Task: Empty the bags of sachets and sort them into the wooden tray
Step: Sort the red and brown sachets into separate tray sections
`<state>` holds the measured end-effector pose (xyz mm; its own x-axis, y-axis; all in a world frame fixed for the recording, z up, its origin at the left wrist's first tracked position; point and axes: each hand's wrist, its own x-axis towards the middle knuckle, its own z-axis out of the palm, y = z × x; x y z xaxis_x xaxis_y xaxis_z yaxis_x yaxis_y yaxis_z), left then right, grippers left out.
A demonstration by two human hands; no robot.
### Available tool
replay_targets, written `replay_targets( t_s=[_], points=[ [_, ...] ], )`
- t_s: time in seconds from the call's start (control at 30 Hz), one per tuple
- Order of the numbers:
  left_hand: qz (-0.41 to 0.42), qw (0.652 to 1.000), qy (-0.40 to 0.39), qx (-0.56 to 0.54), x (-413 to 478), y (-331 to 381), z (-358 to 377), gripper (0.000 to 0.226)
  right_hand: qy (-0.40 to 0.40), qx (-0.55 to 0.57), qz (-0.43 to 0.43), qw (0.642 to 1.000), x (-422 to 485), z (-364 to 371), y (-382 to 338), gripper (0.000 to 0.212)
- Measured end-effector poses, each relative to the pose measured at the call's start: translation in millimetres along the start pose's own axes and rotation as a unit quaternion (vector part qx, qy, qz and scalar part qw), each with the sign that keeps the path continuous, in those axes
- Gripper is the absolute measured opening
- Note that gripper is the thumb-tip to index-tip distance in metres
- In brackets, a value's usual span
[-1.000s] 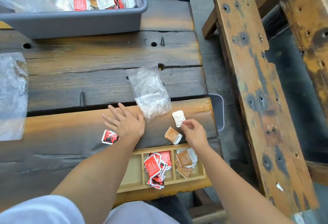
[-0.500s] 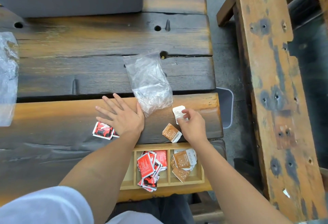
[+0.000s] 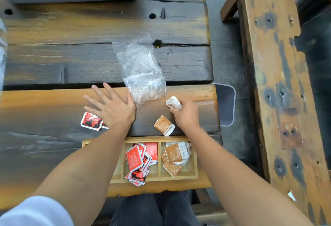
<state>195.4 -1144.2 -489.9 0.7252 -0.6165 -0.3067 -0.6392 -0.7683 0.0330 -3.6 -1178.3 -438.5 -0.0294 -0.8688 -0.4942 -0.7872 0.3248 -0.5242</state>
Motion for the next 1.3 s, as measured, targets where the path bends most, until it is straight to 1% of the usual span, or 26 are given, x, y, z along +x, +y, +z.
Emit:
replay_targets(
  t_s=[0.07,0.13,0.23,0.3,0.37,0.43,0.5,0.63,0.73,0.83,1.0,1.1,1.2,1.3],
  points=[
    [0.006,1.0,-0.001,0.0,0,0,1,0.085,-0.006,0.032,-0.01,0.999,-5,-7,3,0.021],
    [0.009,1.0,-0.003,0.0,3,1,3,0.085,-0.003,0.038,-0.023,0.999,-13,-14,4,0.023],
    [0.005,1.0,-0.011,-0.014,0,-1,1,0.085,0.023,0.073,-0.051,0.996,-31,-20,5,0.02],
    [0.019,1.0,-0.006,-0.012,1,-1,2,0.086,0.047,0.115,-0.045,0.991,-47,-23,3,0.019],
    [0.014,1.0,-0.012,-0.023,0,0,0,0.087,0.061,0.16,-0.027,0.985,-65,-23,2,0.016],
    [0.015,0.999,-0.018,-0.026,-2,-1,-2,0.087,0.05,0.194,-0.017,0.98,-85,-22,2,0.012],
    [0.018,0.999,-0.014,-0.027,-2,-2,-2,0.087,0.039,0.213,-0.013,0.976,-104,-21,6,0.014],
    [0.021,0.999,-0.012,-0.032,-2,-2,-1,0.087,0.058,0.212,-0.006,0.976,-138,-16,29,0.017],
    [0.019,0.999,-0.011,-0.031,-2,-2,0,0.087,0.096,0.216,-0.026,0.971,-154,-7,43,0.02],
    [0.018,0.999,-0.011,-0.03,-2,-2,0,0.087,0.116,0.188,-0.049,0.974,-160,1,53,0.025],
    [0.022,0.999,0.0,-0.031,-1,-2,1,0.086,0.099,0.12,-0.09,0.984,-161,3,59,0.031],
    [0.021,0.999,-0.002,-0.027,0,-2,1,0.086,0.104,0.07,-0.114,0.986,-158,3,62,0.04],
    [0.023,0.999,-0.002,-0.026,-1,-3,1,0.085,0.115,0.067,-0.107,0.985,-155,3,65,0.048],
    [0.023,0.999,0.001,-0.026,-1,-3,1,0.086,0.106,0.07,-0.1,0.987,-151,0,62,0.047]
  ],
)
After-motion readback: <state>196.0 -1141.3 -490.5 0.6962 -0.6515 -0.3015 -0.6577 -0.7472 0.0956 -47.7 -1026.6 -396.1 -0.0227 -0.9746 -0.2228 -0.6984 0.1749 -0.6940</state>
